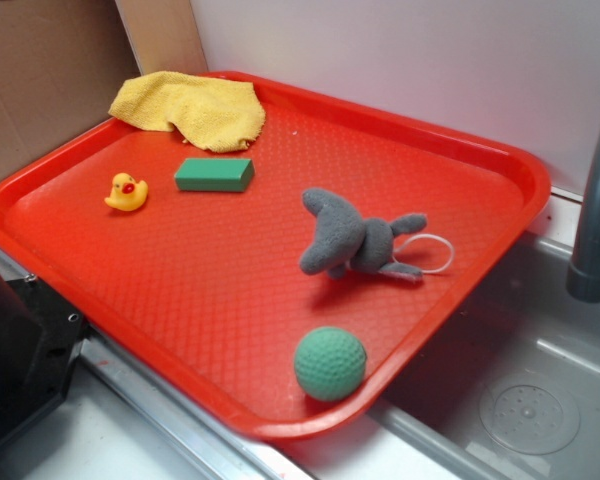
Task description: Grab the yellow duck.
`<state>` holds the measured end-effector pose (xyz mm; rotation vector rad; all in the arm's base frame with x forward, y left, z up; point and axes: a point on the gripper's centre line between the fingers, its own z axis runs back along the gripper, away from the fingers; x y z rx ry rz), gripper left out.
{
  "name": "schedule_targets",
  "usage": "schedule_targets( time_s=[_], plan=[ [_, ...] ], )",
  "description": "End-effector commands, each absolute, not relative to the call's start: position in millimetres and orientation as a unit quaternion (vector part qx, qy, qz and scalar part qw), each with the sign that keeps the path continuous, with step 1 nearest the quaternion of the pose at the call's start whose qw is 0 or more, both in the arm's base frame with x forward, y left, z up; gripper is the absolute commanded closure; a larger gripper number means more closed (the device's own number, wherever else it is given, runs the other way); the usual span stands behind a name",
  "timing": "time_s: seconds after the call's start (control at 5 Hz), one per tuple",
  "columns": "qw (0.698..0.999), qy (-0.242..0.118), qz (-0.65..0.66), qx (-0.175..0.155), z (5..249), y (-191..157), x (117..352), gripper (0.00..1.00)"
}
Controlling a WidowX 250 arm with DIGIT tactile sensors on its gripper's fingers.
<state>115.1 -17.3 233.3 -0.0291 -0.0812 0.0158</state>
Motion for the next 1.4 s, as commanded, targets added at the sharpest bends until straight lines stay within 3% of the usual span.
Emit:
schedule_targets(
  time_s=[0.0,0.6,1.2],
  plan=[
    [0.997,-0.058,0.04,-0.017,230.3,8.3,127.6,0.0],
    [0.989,-0.075,0.123,-0.019,175.6,76.7,138.1,0.0],
    [0.985,-0.06,0.164,0.004,94.9,93.8,177.5,0.0]
  ],
)
